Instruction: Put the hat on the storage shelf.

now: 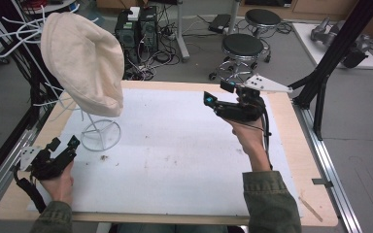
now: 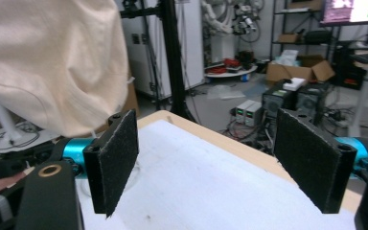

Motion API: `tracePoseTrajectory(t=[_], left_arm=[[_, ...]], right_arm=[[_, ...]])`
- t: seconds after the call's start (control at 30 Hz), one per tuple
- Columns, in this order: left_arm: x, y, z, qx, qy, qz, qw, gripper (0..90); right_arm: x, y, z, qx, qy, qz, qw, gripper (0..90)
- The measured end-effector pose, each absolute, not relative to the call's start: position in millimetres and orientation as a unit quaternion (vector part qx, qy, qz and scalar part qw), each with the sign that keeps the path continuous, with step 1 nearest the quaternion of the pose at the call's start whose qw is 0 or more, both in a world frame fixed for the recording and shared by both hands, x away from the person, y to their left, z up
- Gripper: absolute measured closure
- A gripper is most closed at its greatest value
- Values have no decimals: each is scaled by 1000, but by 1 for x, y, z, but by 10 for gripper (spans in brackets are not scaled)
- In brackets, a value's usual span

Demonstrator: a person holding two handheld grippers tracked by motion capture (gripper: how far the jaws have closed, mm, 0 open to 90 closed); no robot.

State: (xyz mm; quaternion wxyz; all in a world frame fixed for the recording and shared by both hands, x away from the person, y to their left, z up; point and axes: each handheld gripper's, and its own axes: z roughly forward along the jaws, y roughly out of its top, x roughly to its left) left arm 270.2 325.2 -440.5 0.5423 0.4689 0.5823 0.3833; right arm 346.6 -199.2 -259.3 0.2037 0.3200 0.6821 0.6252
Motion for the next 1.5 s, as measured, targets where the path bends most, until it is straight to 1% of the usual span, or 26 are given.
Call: tracePoseTrajectory(t=[0.17, 0.53, 0.7, 0.97, 1.07, 1.17, 1.33, 1.47, 1.5], left_arm=[[270, 325, -441, 468, 583, 384, 541, 306], [268, 325, -441, 469, 584, 383, 541, 306], [267, 324, -440, 468, 584, 382, 542, 306], [268, 324, -441, 467, 585, 381, 543, 306], [268, 323, -441, 469, 583, 382, 542, 306], [269, 323, -441, 469, 584, 381, 542, 306], [269, 323, -441, 470, 584, 380, 542, 306], [269, 323, -441, 470, 584, 380, 542, 306], [269, 323, -442, 470, 584, 381, 542, 306]], right_arm=[[334, -220, -276, 339, 675, 623, 205, 231], [299, -251, -318, 368, 677, 603, 207, 229], [286, -259, -339, 392, 686, 578, 204, 196], [270, -269, -368, 417, 691, 550, 216, 192], [267, -274, -382, 437, 684, 537, 229, 186], [267, -278, -394, 449, 680, 519, 258, 180], [265, -287, -408, 486, 652, 513, 275, 163], [263, -295, -414, 506, 631, 512, 289, 145], [261, -299, -416, 521, 615, 507, 306, 131]])
